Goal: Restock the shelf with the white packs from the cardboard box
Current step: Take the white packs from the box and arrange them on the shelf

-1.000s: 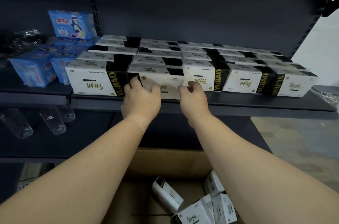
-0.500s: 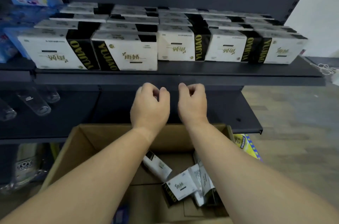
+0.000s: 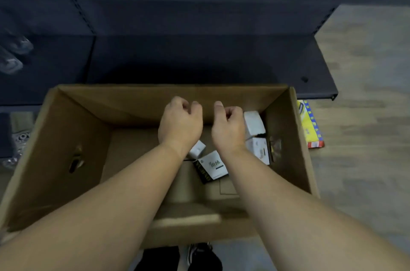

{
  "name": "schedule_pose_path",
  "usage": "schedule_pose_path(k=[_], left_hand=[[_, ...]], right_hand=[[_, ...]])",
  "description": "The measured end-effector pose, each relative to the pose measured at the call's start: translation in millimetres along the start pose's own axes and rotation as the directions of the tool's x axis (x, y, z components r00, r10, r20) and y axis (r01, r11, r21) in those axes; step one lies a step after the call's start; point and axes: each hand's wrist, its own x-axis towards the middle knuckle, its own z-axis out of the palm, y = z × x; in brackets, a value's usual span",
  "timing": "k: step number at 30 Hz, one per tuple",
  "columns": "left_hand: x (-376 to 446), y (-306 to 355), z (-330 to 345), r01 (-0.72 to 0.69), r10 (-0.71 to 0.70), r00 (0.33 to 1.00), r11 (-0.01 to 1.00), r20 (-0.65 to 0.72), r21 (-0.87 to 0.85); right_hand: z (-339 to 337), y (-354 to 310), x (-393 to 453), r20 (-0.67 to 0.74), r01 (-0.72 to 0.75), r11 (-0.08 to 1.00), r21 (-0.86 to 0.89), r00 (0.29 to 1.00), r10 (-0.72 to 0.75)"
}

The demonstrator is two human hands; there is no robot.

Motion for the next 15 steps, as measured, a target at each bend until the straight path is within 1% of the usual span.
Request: schedule_pose_path(k=[7, 15], left_hand=[[37, -64, 36, 0.105, -0.111, 0.992, 0.990, 0.065, 0.091], [77, -125, 73, 0.129, -0.166, 0.969, 0.972, 0.185, 0.196]], right_hand=[[41, 64, 29, 0.016, -0.188, 0.982, -0.029, 0.982, 0.188], [87, 123, 56, -0.009, -0.395, 0.918, -0.037, 0.919, 0.395]])
